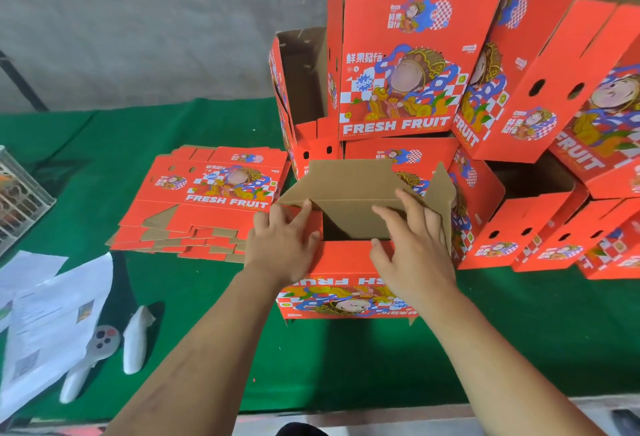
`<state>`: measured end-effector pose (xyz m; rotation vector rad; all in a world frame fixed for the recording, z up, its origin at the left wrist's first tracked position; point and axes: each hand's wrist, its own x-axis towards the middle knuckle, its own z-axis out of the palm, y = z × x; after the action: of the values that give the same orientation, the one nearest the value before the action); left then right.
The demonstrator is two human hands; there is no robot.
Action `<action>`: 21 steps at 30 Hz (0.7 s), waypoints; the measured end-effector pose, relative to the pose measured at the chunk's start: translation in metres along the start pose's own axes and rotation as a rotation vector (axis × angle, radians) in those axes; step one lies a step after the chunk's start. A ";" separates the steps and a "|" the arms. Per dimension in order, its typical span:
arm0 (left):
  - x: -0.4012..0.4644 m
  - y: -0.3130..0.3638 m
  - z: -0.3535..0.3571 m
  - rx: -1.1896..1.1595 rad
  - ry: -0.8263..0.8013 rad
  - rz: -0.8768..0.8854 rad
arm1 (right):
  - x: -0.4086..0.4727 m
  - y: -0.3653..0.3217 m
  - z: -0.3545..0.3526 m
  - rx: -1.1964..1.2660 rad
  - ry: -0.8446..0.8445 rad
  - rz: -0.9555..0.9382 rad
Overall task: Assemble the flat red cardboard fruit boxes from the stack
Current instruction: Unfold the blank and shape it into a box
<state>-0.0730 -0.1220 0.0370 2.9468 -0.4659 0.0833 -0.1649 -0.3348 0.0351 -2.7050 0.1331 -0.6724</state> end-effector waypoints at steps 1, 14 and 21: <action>0.004 0.001 -0.003 -0.012 -0.010 -0.002 | -0.003 0.003 0.000 0.006 0.071 -0.032; 0.022 0.008 -0.002 -0.130 0.162 -0.094 | -0.026 0.042 0.006 0.285 0.095 0.063; 0.020 -0.004 -0.005 -0.676 0.202 0.131 | 0.013 0.045 -0.008 0.160 0.109 0.134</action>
<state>-0.0524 -0.1235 0.0429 2.2208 -0.5288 0.1940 -0.1571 -0.3814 0.0319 -2.4827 0.2729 -0.7566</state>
